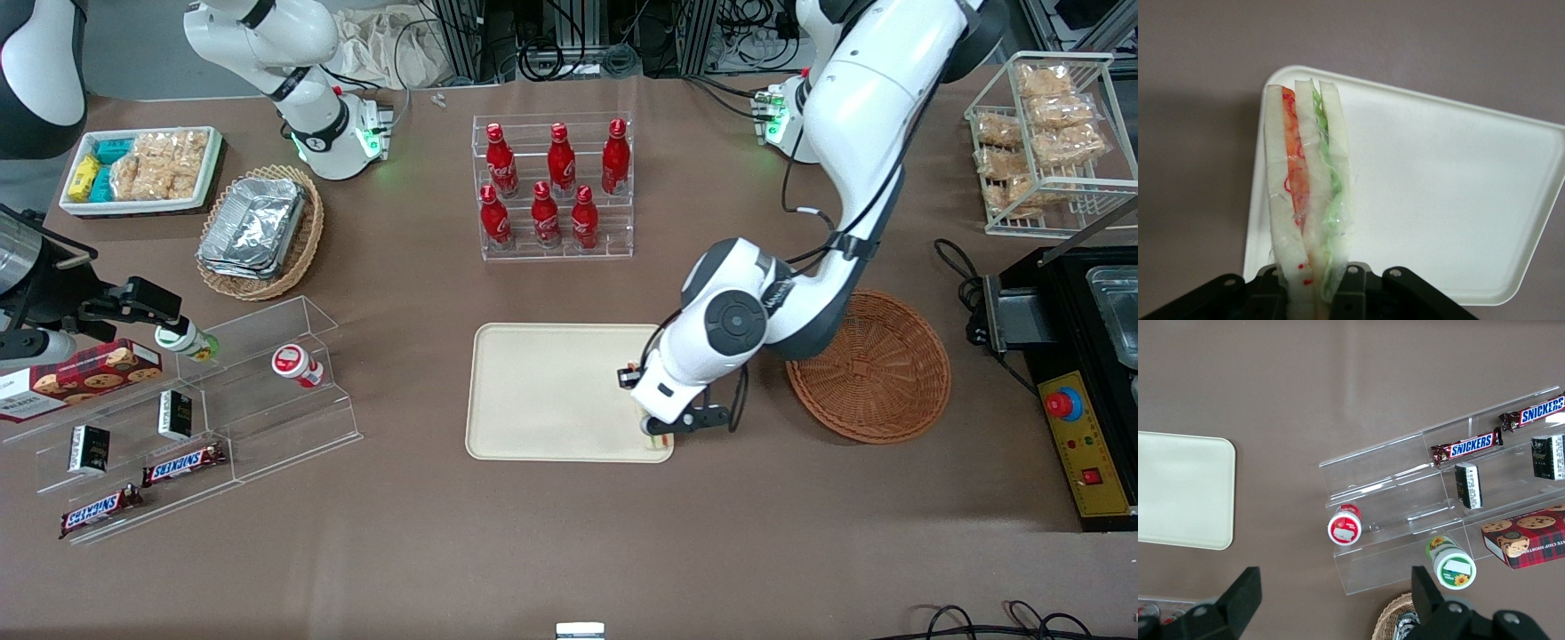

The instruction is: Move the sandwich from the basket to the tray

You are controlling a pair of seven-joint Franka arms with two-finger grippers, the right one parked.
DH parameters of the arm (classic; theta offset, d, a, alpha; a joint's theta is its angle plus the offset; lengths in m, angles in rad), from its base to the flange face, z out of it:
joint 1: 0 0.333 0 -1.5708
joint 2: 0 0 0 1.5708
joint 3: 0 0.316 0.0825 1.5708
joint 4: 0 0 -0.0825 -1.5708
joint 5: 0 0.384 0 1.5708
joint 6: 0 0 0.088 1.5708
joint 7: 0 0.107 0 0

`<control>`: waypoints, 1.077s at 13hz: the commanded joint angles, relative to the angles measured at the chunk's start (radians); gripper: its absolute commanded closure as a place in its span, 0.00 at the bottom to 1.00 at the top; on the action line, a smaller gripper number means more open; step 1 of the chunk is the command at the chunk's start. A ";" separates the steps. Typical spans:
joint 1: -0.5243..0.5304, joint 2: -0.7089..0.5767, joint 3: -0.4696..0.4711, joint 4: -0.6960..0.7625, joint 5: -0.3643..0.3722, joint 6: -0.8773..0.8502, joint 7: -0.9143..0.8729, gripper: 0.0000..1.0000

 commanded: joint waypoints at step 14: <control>0.006 -0.025 0.027 -0.034 -0.003 -0.019 0.199 0.00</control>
